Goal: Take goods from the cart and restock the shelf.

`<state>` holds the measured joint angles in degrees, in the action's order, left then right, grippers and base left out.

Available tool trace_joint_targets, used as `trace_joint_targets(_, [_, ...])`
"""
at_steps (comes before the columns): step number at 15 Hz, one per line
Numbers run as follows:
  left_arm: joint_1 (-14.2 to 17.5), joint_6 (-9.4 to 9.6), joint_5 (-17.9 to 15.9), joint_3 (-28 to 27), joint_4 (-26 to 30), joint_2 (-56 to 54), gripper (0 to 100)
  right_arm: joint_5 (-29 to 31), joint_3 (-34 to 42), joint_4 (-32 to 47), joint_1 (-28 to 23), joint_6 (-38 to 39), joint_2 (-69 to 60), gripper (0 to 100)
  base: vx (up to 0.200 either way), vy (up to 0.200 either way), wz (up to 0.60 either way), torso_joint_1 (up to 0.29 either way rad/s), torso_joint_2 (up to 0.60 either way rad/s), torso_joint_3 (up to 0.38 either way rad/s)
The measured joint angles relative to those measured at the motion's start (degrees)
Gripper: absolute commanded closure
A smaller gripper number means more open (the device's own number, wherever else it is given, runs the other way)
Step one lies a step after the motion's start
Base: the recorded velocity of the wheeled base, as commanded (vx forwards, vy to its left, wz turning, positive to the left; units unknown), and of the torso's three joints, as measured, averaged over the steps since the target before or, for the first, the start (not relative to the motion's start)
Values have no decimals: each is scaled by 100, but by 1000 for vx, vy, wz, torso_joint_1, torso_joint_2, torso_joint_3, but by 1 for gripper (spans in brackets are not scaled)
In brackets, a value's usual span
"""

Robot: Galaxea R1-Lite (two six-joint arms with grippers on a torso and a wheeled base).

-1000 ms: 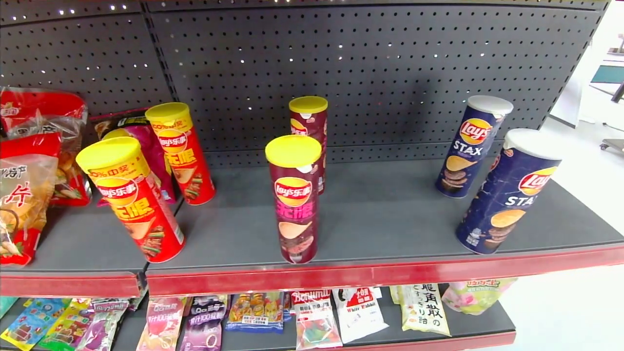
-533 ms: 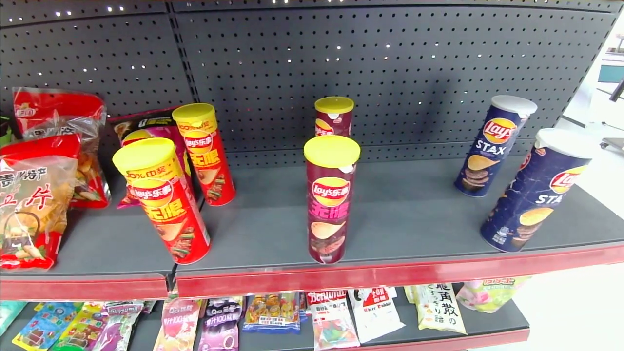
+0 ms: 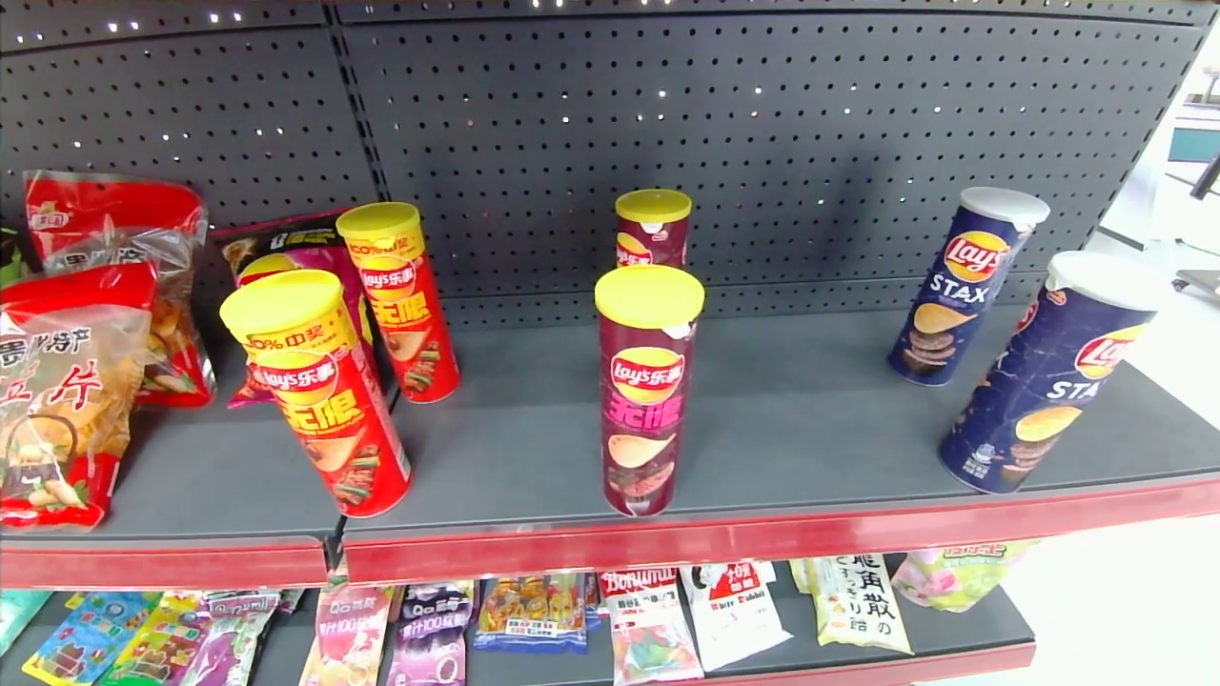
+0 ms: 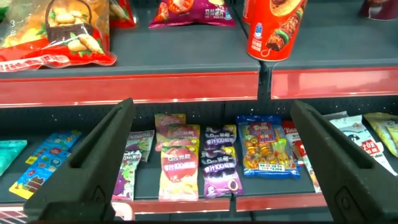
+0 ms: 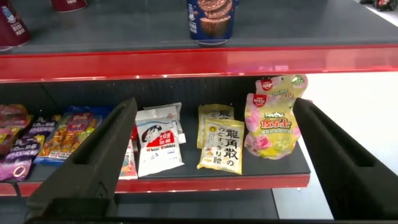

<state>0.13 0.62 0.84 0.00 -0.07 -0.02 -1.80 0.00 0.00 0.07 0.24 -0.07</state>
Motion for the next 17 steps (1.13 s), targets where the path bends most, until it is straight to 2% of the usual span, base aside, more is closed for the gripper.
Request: trace_joint_targets(17, [2, 0, 0, 0, 0, 0, 0, -5, 0, 0, 0, 2, 0, 0, 0, 0, 0, 0, 0, 0])
